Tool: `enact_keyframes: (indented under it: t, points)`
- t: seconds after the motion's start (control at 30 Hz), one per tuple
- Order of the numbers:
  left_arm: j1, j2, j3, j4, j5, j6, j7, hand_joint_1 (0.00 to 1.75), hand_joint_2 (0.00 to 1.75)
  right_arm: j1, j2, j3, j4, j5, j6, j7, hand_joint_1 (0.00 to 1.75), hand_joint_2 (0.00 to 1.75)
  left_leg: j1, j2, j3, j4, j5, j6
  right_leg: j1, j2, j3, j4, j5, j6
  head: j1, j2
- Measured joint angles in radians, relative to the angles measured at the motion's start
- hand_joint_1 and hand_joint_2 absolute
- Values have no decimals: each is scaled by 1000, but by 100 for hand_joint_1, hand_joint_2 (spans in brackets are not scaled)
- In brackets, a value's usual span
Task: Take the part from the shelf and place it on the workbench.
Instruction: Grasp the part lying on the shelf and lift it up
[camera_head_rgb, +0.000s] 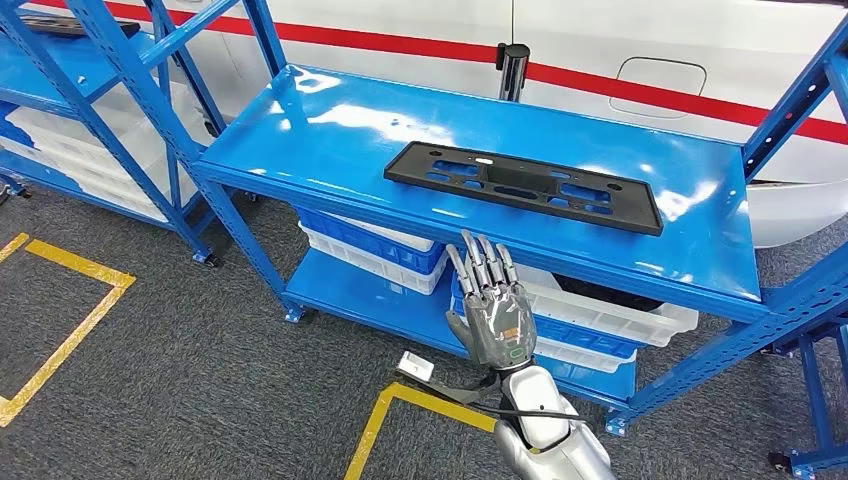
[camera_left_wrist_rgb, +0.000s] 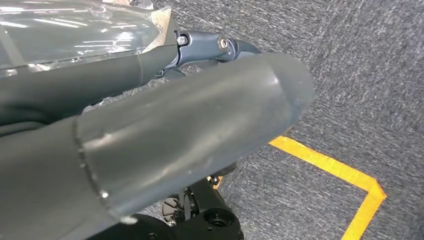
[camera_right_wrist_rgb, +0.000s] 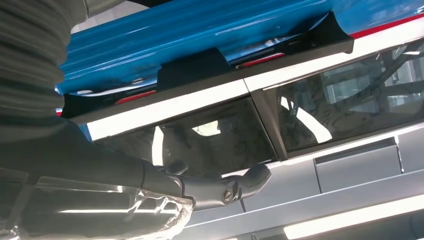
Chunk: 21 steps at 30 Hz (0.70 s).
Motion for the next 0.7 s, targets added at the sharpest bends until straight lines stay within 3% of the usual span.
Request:
enact_keyframes:
  t: [0.07,0.1,0.13,0.17,0.27,0.33,0.47,0.5,0.6,0.63,0.67,0.7]
  points:
    - [0,0,4,0,0,0,0,0,0,1,3,-1,1,0,0,0,0,175,-1,5,-75,139,-58,-1,7,-1,1,0,-3,-6,-2,0]
    - [1,0,5,0,0,0,0,0,0,3,4,-1,2,0,0,0,0,175,-2,5,-106,188,-68,2,11,-2,3,0,-5,-8,-3,0]
    - [2,0,6,0,-1,0,0,0,0,4,5,-1,3,2,0,0,0,175,-3,5,-120,203,-59,6,15,-2,5,0,-7,-11,-3,0]
    - [2,0,6,0,-1,0,0,0,0,5,6,-3,3,4,0,0,0,175,-6,5,-114,177,-30,14,19,-2,9,0,-9,-14,-3,0]
    - [0,1,7,0,-3,1,1,0,0,5,14,-9,2,9,0,2,0,175,-25,10,-32,-12,69,51,27,-2,19,-1,-16,-19,-1,0]
    - [-2,2,8,1,-4,2,1,0,0,6,18,-13,2,9,0,3,0,175,-37,16,-9,-63,80,65,28,-3,19,-3,-21,-13,-1,0]
    - [-2,0,8,1,-4,3,2,0,0,5,21,-20,1,13,0,4,0,175,-34,15,14,-99,87,67,32,-9,11,20,-41,2,-2,0]
    - [-3,-1,9,1,-4,3,2,0,0,5,21,-21,1,14,1,5,0,175,-30,15,23,-110,90,68,32,-9,-10,64,-61,1,0,0]
    - [-5,-4,11,1,-6,3,4,0,0,11,18,-28,1,21,3,8,0,175,-30,12,29,-114,86,69,27,-7,-114,255,-128,-1,3,0]
    - [-5,-4,12,1,-6,3,5,0,0,15,17,-30,1,26,4,11,0,175,-30,10,31,-114,84,67,24,-7,-133,279,-130,6,3,0]
    - [-5,-5,13,1,-6,4,7,0,0,18,17,-34,1,33,4,17,0,175,-30,8,33,-113,82,65,22,-7,-130,261,-113,16,3,0]
    - [-4,-6,14,1,-7,4,8,0,0,20,17,-39,1,40,5,23,0,175,-29,6,37,-112,78,62,18,-7,-106,203,-83,28,3,0]
